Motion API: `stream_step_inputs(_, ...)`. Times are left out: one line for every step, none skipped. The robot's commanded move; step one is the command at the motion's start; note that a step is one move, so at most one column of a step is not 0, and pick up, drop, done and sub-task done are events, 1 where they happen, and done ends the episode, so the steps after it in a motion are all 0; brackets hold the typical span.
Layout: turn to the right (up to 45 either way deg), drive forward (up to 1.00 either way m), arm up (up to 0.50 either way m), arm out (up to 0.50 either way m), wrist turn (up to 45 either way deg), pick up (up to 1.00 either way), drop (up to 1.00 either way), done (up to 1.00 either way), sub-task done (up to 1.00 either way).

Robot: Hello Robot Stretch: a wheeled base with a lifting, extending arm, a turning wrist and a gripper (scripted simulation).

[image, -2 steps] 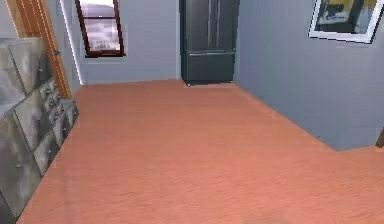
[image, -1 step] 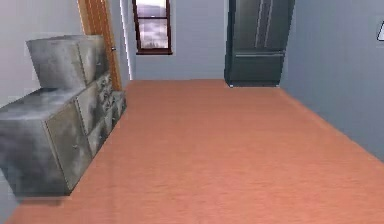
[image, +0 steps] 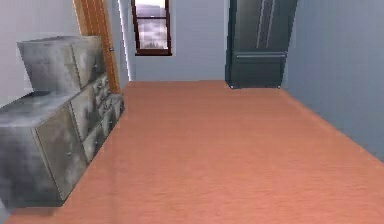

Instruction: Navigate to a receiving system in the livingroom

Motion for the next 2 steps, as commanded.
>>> stream_step_inputs(36.0,0.0,0.0,0.0,0.0,0.0,0.0,0.0,0.0)
stream_step_inputs(3.0,0.0,0.0,0.0,0.0,0.0,0.0,0.0,0.0)
